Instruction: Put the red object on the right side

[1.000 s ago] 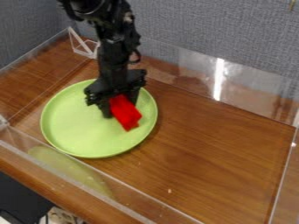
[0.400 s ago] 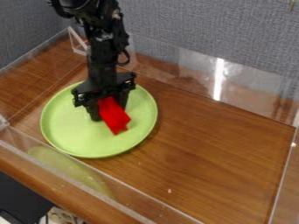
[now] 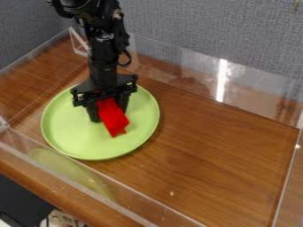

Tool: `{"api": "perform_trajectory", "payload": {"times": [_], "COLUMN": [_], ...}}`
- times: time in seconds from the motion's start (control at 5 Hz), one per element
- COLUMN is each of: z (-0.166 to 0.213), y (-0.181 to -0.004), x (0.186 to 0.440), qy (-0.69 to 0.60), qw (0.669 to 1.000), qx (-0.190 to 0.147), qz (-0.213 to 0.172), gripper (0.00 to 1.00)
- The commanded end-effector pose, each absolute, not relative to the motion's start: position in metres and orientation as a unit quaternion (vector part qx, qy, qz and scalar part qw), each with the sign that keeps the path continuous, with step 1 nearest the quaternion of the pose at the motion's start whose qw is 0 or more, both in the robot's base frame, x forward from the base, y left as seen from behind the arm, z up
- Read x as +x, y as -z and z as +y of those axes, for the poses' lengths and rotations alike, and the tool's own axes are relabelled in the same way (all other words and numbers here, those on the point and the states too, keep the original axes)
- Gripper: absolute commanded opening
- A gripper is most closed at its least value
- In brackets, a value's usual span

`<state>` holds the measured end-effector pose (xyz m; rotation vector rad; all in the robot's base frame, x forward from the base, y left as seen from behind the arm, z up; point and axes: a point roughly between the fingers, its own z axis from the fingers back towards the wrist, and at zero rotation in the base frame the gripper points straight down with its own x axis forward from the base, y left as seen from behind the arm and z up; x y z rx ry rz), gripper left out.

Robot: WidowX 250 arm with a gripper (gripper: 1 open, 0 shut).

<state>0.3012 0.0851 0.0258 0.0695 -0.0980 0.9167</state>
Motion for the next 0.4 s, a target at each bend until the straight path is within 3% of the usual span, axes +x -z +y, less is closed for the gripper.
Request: {"api": "perform_trajectory", "payload": {"times": [0.0,0.2], "z": [0.0865,0.0848], "y": [-0.0256,-0.0232], "x": [0.3053,0.3087], "qy": [-0.434,-0.424], "qw": [0.899,0.904], "qx": [0.028,0.026], "qz": [-0.054,-0.054], "gripper": [0.0,0.0]}}
